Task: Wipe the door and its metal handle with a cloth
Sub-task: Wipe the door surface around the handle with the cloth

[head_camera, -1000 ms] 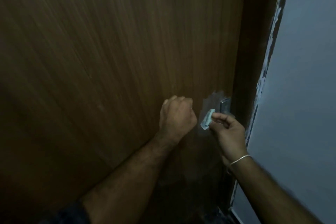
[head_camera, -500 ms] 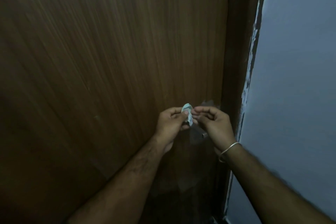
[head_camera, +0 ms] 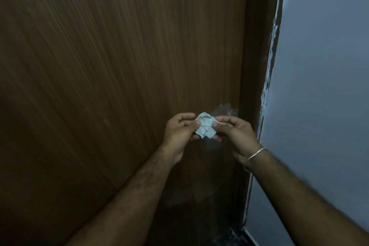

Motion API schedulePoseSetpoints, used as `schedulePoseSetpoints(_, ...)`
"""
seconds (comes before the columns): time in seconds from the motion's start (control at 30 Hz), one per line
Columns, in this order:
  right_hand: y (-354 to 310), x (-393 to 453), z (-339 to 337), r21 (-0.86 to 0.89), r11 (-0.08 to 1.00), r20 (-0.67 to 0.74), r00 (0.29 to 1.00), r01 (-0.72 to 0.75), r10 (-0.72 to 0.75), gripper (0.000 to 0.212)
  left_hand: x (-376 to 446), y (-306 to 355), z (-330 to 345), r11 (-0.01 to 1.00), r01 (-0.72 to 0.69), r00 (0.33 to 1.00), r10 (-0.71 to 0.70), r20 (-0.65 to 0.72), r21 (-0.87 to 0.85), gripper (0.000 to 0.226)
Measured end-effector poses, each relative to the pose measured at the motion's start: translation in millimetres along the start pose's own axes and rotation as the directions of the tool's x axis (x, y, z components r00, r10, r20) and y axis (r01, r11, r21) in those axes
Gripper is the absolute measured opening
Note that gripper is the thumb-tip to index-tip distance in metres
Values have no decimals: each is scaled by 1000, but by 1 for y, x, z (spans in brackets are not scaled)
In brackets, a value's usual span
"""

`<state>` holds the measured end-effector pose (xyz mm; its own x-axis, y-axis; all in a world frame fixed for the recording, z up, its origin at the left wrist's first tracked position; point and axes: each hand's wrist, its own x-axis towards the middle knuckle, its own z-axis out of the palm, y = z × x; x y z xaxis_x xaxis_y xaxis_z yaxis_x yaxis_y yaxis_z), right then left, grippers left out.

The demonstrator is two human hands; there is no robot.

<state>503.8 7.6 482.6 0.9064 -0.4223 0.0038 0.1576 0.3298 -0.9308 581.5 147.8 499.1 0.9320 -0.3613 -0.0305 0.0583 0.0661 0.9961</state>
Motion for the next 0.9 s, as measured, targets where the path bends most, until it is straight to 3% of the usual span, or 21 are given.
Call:
schedulePoseSetpoints(0.1,8,0,1,49,998,-30,999,-27,28,17,-6,-8,1,948,-102,971,161,-178,302,17)
schedulePoseSetpoints(0.17,13,0,3,50,999,-44,999,-3,6,16,-11,-12,1,901,-202,964,252,-83,383,8)
schedulePoseSetpoints(0.27,15,0,3,69,998,28,1000,-7,5,23,-19,-14,1,961,-221,970,199,138,168,13)
schedulePoseSetpoints(0.4,14,-5,-3,112,991,191,981,-67,44,34,-17,-18,-3,990,-111,992,106,62,81,23)
schedulePoseSetpoints(0.53,13,-9,4,-92,992,99,992,91,-81,33,-19,-15,-3,996,10,999,-5,53,-92,15)
schedulePoseSetpoints(0.63,10,-12,4,-281,933,140,971,225,-192,38,-19,-10,-2,977,84,994,-69,81,-195,10)
schedulePoseSetpoints(0.73,11,-17,8,-531,759,222,926,378,-306,42,-18,-4,-4,967,129,989,-111,96,-220,13)
schedulePoseSetpoints(0.8,11,-19,12,-637,624,228,884,453,-409,30,-17,-2,-4,969,128,988,-105,113,-211,13)
schedulePoseSetpoints(0.83,9,-20,12,-636,618,212,875,462,-436,23,-17,-2,-4,969,122,988,-97,123,-213,14)
schedulePoseSetpoints(0.9,5,-23,13,-539,731,146,901,419,-409,16,-17,0,-6,969,112,986,-82,144,-220,16)
